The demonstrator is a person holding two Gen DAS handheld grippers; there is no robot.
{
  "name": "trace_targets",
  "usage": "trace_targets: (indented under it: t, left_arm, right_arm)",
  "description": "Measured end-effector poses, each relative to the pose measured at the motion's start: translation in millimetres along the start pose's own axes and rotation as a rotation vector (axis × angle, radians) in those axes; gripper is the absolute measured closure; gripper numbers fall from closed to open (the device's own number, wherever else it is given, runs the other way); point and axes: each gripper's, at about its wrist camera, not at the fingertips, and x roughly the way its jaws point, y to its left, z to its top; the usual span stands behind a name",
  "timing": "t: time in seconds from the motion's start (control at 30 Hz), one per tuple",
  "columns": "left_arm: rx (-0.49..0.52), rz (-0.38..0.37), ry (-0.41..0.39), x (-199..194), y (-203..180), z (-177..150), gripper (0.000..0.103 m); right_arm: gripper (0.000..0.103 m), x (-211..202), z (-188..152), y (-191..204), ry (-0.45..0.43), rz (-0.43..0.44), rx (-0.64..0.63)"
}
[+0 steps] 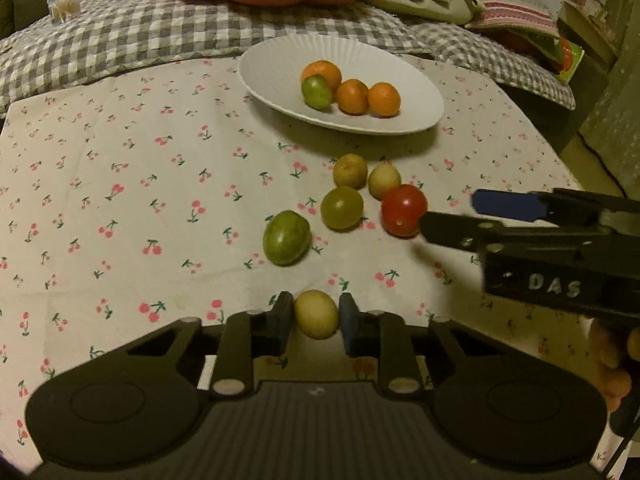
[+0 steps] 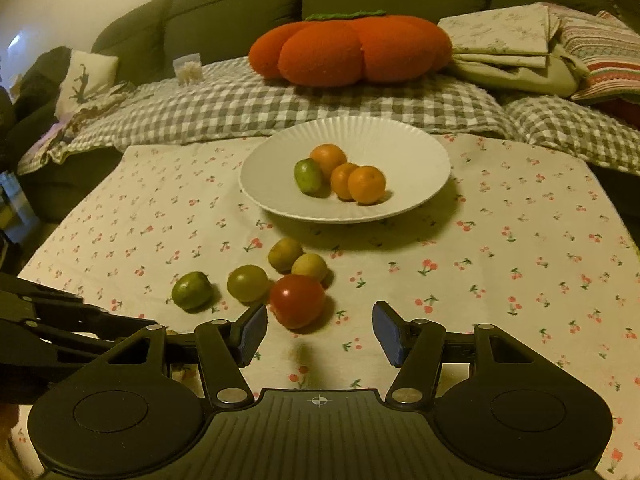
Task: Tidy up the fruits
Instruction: 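Grasp the pale yellow fruit with the left tool while the right tool grasps the red tomato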
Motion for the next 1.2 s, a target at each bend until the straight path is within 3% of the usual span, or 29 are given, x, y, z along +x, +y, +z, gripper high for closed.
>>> trace_targets:
  t: [0.37, 0.6, 1.2]
  left_arm:
    - [-0.035, -0.015, -0.005, -10, 9, 4, 0.080]
    - [-0.066, -0.013, -0.028, -18, 19, 11, 0.080]
    - [-0.115, -0.009, -0.102, -28, 25, 38, 0.080]
  right_arm:
    - [0.047, 21, 8, 14, 0.003, 0.011, -0.080]
    - [0.068, 32, 8, 15, 0.030, 0.019, -0.085]
    - [0.069, 12, 12, 20, -0.011, 0.028, -0.118]
